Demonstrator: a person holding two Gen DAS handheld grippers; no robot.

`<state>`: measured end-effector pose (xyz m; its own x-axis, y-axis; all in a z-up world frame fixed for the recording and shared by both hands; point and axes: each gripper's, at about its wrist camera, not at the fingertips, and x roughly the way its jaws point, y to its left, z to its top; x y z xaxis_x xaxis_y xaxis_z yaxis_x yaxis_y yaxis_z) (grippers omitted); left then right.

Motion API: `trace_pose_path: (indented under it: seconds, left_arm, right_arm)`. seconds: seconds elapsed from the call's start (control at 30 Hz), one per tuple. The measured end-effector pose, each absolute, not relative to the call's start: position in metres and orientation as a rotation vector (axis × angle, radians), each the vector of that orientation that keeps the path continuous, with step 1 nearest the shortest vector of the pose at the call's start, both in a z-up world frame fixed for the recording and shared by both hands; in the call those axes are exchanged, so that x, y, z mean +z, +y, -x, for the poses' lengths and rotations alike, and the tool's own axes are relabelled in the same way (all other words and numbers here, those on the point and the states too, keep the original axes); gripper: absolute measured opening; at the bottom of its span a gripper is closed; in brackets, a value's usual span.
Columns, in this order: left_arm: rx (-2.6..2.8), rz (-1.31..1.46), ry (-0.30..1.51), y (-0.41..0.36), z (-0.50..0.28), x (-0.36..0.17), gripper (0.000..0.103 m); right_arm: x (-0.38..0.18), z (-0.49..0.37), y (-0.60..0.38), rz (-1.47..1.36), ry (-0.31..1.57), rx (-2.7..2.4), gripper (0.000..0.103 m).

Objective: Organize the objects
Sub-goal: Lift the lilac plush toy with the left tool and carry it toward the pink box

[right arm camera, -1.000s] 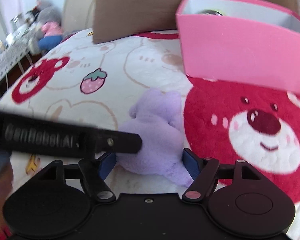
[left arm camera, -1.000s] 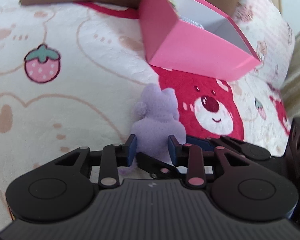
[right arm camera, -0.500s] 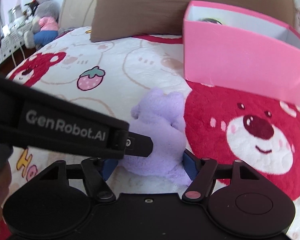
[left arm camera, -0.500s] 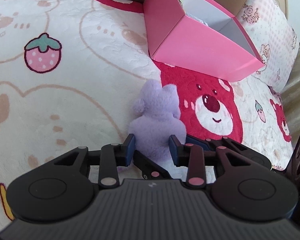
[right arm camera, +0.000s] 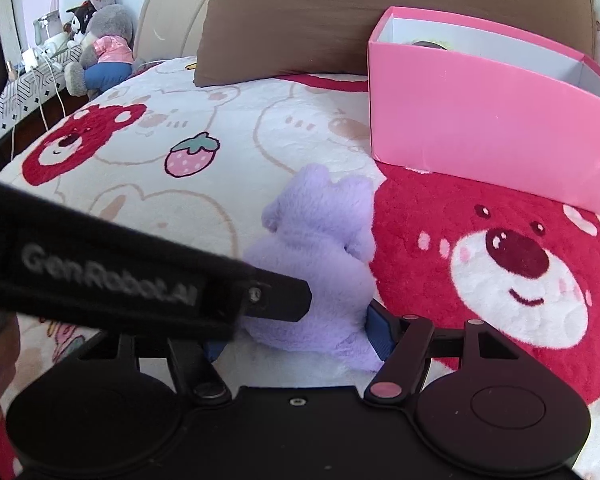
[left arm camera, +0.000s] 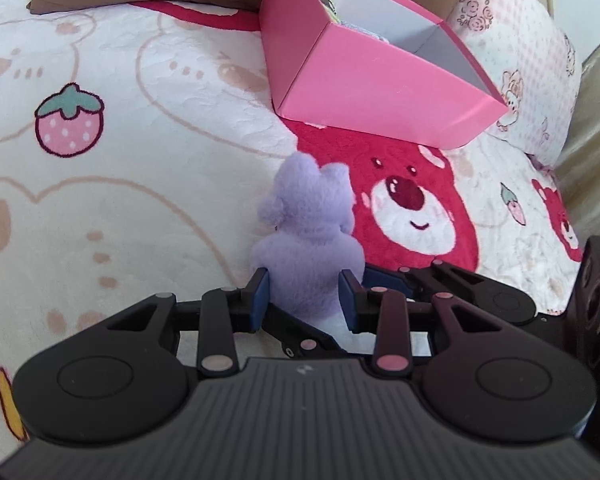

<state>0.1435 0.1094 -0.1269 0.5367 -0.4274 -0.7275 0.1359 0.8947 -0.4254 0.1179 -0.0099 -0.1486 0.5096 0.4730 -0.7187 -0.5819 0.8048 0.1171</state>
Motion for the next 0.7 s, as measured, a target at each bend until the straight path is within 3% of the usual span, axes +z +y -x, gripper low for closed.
trace_pose_path:
  seconds: [0.7]
  left_arm:
    - [-0.446, 0.325, 0.940, 0.087, -0.107, -0.095, 0.034]
  right_arm:
    - [-0.114, -0.091, -0.047, 0.159, 0.826, 0.672, 0.070]
